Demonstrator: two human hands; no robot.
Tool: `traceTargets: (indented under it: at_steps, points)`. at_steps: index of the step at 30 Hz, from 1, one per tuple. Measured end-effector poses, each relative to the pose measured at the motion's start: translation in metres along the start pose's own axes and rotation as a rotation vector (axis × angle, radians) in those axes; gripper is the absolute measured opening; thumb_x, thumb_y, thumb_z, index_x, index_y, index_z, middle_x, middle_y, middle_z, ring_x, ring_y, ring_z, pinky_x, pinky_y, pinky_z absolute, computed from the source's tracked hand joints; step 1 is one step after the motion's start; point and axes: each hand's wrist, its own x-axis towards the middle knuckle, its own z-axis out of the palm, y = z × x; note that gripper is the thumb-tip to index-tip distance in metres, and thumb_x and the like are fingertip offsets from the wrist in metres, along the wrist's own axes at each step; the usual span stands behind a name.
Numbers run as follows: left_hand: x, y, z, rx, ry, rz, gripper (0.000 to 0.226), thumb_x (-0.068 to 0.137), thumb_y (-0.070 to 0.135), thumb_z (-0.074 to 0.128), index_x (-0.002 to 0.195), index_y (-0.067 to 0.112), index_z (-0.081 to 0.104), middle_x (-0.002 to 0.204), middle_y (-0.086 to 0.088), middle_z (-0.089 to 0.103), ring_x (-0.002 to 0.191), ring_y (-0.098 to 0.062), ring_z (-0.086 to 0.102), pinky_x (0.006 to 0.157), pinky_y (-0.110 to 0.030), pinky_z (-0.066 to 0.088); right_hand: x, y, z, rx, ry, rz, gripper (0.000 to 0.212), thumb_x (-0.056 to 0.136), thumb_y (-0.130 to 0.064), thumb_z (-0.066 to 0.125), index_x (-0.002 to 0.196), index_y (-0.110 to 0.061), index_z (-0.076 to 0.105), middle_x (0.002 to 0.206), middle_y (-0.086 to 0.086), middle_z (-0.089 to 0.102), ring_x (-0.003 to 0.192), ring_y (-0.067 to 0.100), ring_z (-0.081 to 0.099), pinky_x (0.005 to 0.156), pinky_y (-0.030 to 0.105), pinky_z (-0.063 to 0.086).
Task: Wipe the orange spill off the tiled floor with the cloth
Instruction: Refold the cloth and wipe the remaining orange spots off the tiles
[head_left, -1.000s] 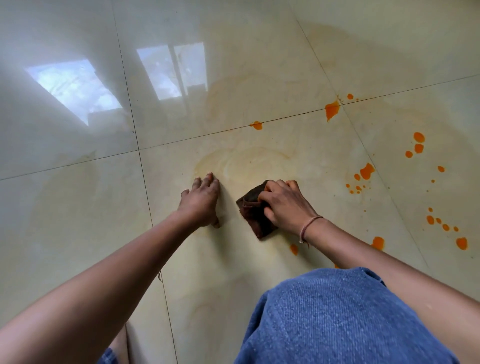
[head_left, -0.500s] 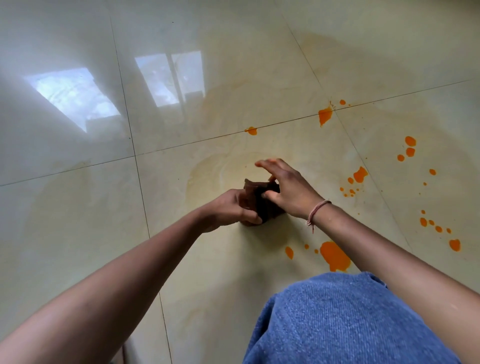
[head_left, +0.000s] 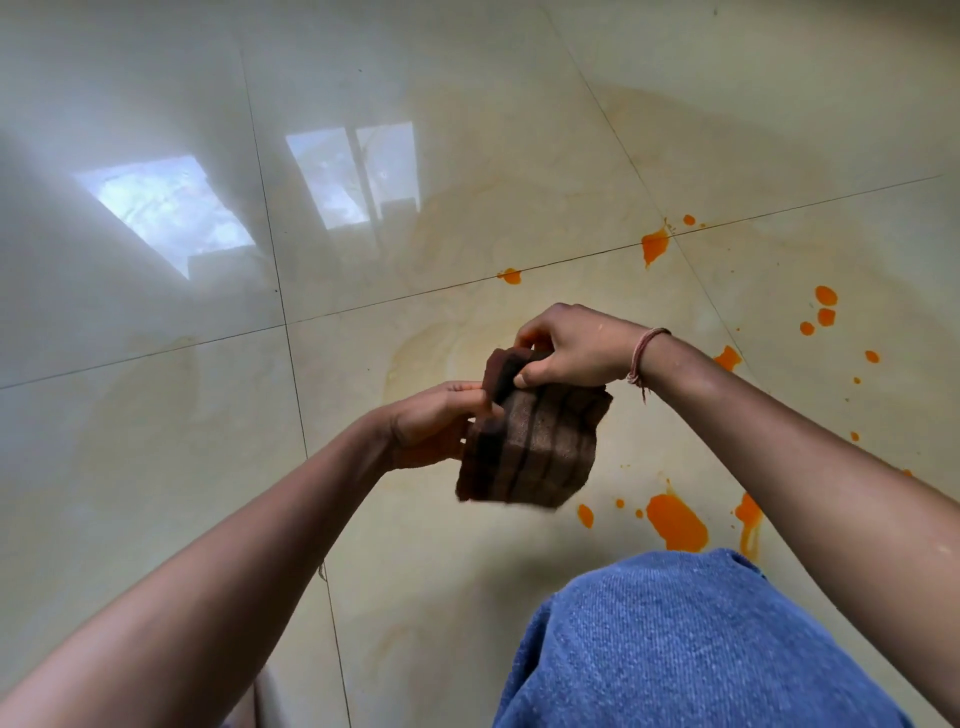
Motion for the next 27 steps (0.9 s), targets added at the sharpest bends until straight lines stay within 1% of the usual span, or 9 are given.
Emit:
traceTargets:
  at_steps: [2,5,10,13,16,19,22,25,27]
  points:
    - [0.001,-0.006,0.000,0.138,-0.029,-0.071,0.025,0.087,0.014,0.063,0.110,0.003,0.065,0.108,-0.018,0.068,0.102,-0.032,0.065,0.093,-0.043,0.050,0.003,0.004,0.002,0.065,0.046,0.027,0.024,0.081,-0.032,0.070,0.084,-0.009,0.065,0.080,0.006,0.063,0.074,0.018,0.057,0.066,0.035,0.049]
    - [0.004,-0.016,0.006,0.194,0.082,-0.115,0.022,0.088,0.010,0.066,0.107,-0.001,0.064,0.100,-0.012,0.070,0.097,-0.028,0.066,0.080,-0.030,0.054,0.006,0.007,0.011,0.251,0.139,0.063,0.025,0.076,-0.026,0.073,0.075,-0.005,0.061,0.080,0.014,0.061,0.075,0.021,0.055,0.067,0.039,0.050]
    - [0.002,-0.020,-0.001,0.108,0.067,-0.230,0.035,0.089,0.014,0.065,0.118,-0.003,0.060,0.118,-0.021,0.065,0.112,-0.037,0.062,0.097,-0.047,0.049,0.011,0.006,0.024,0.525,0.025,0.105,0.028,0.075,-0.024,0.076,0.065,-0.016,0.051,0.069,0.004,0.050,0.066,0.015,0.051,0.061,0.030,0.042]
    - [0.000,-0.021,-0.008,0.134,0.109,-0.279,0.030,0.092,0.015,0.061,0.117,-0.003,0.060,0.115,-0.022,0.066,0.108,-0.037,0.063,0.098,-0.049,0.049,0.011,0.009,0.020,0.397,-0.070,0.117,0.025,0.075,-0.024,0.078,0.071,-0.015,0.055,0.070,0.002,0.056,0.067,0.016,0.056,0.060,0.031,0.047]
    - [-0.001,-0.025,-0.015,0.126,0.163,-0.321,0.031,0.092,0.018,0.061,0.115,-0.002,0.062,0.114,-0.022,0.066,0.106,-0.036,0.064,0.097,-0.049,0.049,0.013,0.015,0.020,0.239,-0.105,0.143,0.034,0.072,-0.023,0.083,0.091,-0.011,0.057,0.084,0.003,0.064,0.077,0.021,0.062,0.065,0.038,0.055]
    - [0.001,-0.030,-0.016,0.099,0.184,-0.355,0.035,0.092,0.022,0.062,0.118,-0.001,0.061,0.114,-0.020,0.067,0.105,-0.033,0.066,0.095,-0.046,0.051,0.018,0.019,0.027,0.057,0.010,0.188,0.049,0.072,-0.023,0.083,0.109,-0.021,0.052,0.101,0.001,0.060,0.091,0.021,0.059,0.077,0.039,0.057]
    - [0.005,-0.038,-0.006,0.006,0.199,-0.374,0.032,0.096,0.018,0.056,0.119,-0.004,0.058,0.112,-0.021,0.067,0.100,-0.031,0.067,0.093,-0.045,0.053,0.029,0.025,0.040,-0.028,0.185,0.186,0.047,0.077,-0.020,0.077,0.116,-0.024,0.050,0.109,0.004,0.060,0.097,0.024,0.058,0.084,0.041,0.055]
    - [0.012,-0.048,0.004,-0.190,0.206,-0.401,0.026,0.099,0.015,0.049,0.116,-0.004,0.057,0.102,-0.021,0.068,0.087,-0.028,0.068,0.085,-0.042,0.056,0.041,0.028,0.062,-0.195,0.241,0.185,0.042,0.085,-0.020,0.065,0.124,-0.025,0.050,0.112,0.007,0.064,0.104,0.028,0.058,0.097,0.043,0.043]
    - [0.011,-0.051,0.005,-0.117,0.235,-0.440,0.029,0.099,0.021,0.050,0.117,-0.001,0.058,0.099,-0.017,0.067,0.080,-0.027,0.068,0.082,-0.042,0.057,0.043,0.026,0.078,-0.285,0.268,0.176,0.045,0.089,-0.022,0.060,0.131,-0.024,0.047,0.117,0.005,0.063,0.110,0.027,0.056,0.100,0.042,0.036]
